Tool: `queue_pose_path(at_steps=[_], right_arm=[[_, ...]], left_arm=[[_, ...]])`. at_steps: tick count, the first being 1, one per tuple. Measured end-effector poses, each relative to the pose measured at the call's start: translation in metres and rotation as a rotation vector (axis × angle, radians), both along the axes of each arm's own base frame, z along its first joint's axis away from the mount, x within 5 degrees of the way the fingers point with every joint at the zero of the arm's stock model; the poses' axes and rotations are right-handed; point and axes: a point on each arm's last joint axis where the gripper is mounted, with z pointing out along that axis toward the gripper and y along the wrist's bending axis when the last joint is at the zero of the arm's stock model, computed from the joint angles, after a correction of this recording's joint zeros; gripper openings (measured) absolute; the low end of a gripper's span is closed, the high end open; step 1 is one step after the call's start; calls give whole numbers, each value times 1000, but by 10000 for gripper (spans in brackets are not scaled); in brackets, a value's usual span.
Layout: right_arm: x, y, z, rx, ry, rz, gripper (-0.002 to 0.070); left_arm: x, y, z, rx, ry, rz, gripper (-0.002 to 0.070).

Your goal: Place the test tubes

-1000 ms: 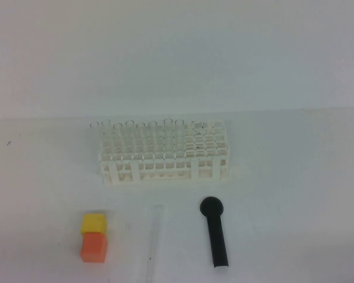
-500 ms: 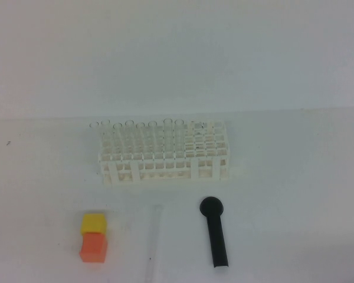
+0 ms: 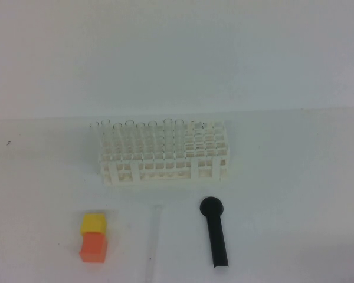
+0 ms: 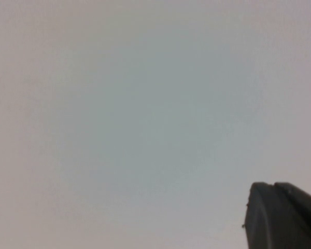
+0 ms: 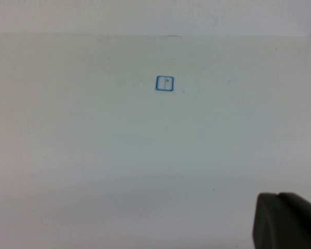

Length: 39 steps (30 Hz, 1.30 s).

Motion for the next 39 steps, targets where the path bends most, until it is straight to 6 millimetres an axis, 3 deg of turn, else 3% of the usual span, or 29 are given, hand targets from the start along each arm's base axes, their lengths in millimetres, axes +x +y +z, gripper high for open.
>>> queue_pose_path(at_steps=[4,9,15,19,25,29,33,39], right_arm=[[0,0,0,0,0,0,-1],[0,0,0,0,0,0,-1],[0,0,0,-2,0,0,-1],[0,0,0,-6,0,0,-1],[0,0,0,-12,1,-1,-1],[1,-3,3,-136,-16,6,-1],[5,3,19,89,-246,17,-1],[3,4,50,560,-621,14,-1]], left_arm=[[14,0,-3,9,34,23,-1],[33,-9,-16,242,93,-16,-1],[55,-18,-26,239,226,-90,-1],[67,-25,-20,329,285,-163,-1],[82,-27,12,323,356,-156,-1],[91,-31,21,362,534,-174,-1],[100,-37,18,347,737,-239,-1],[115,-48,9,277,843,-327,-1]])
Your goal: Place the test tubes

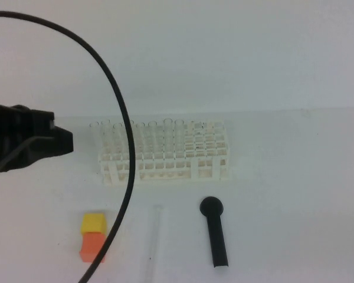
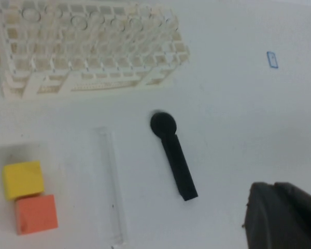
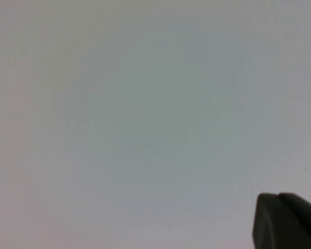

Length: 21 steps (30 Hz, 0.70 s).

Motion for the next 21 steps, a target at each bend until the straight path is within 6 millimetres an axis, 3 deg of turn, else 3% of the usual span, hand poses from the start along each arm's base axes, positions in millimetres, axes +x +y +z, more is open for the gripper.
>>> queue_pose_path(at_steps=[4,7,13,17,21], right_arm=[[-2,-1,5,41,-64,-3,-1],[-2,2,10,-23,59,14,-1],[-12,1,53,-245,341,-20,-1],[-3,1,83,-433,528,8,-1],[9,8,107,-530,599,132,-1]], left_arm=[[15,-4,-17,20,105,-19,-1],[23,-8,-27,20,175,-40,-1],[37,-7,-43,78,247,-10,-1],[42,-2,-55,166,309,7,-1],[41,1,-58,206,325,6,-1]])
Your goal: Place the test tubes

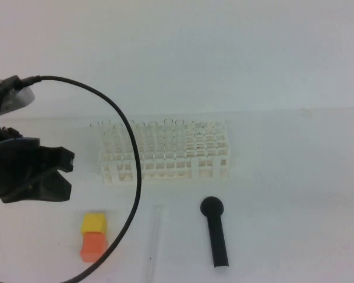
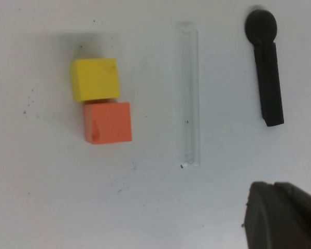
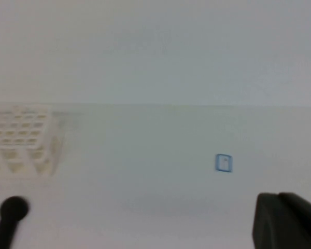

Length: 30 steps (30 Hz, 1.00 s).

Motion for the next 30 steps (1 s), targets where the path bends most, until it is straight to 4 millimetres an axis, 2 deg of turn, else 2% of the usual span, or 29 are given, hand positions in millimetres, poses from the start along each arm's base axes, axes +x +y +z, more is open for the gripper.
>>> queue_pose_path(at_steps=[2,5,9,13,24,30], right_arm=[[5,7,9,15,6,88,-1],[12,18,14,-10,40,232,-1],[18,30,7,-98,125,415,-1],[23,35,2,-134,193,493,-1],[18,45,2,-166,184,623,-1],[13,51,1,-175,188,705,-1]], left_arm=[[-2,-5,0,3,0,-21,-1],[-9,-22,-1,27,10,-70,-1],[-19,-52,-11,103,46,-110,-1],[-19,-68,-25,174,103,-20,-1],[0,-99,-74,245,252,-41,-1],[24,-114,-95,273,210,24,-1]])
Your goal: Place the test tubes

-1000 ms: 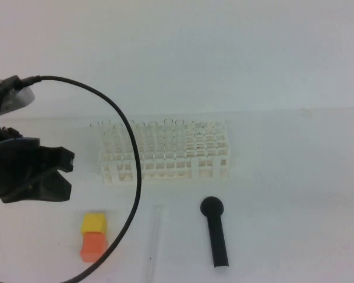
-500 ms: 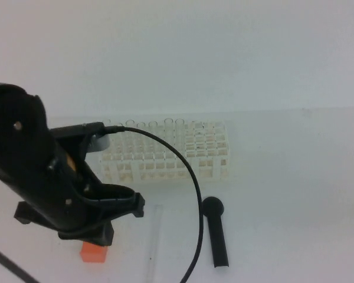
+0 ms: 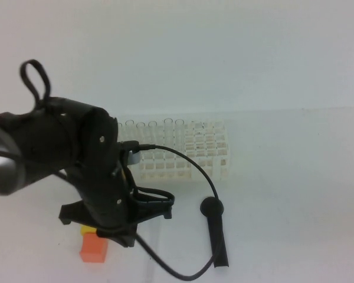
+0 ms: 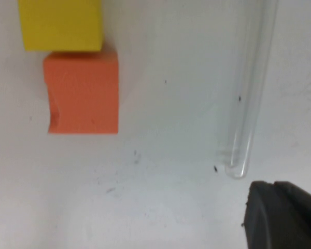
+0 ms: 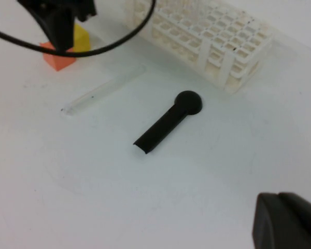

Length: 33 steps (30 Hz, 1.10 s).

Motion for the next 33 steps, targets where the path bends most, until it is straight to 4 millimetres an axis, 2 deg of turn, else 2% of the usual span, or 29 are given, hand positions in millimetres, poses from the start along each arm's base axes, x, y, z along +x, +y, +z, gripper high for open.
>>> queue_pose_path(at_steps=[10,14,17,22,24,33], right_arm=[[-4,3,-3,-77,-12,84,-1],[-6,3,-4,-87,0,93,-1],[-7,4,-5,-97,7,107,-1],[-7,3,-6,-120,10,112,-1],[-7,2,-7,-125,12,98,-1],[-6,0,-7,-137,17,78,-1]], left_arm=[[22,-15,-41,26,14,-3,0],[27,-19,-44,6,-9,-2,12],[28,-20,-44,0,-16,-2,93],[26,-21,-44,-15,-2,10,367],[27,-21,-44,-19,-7,10,438],[28,-22,-48,-13,0,10,451]])
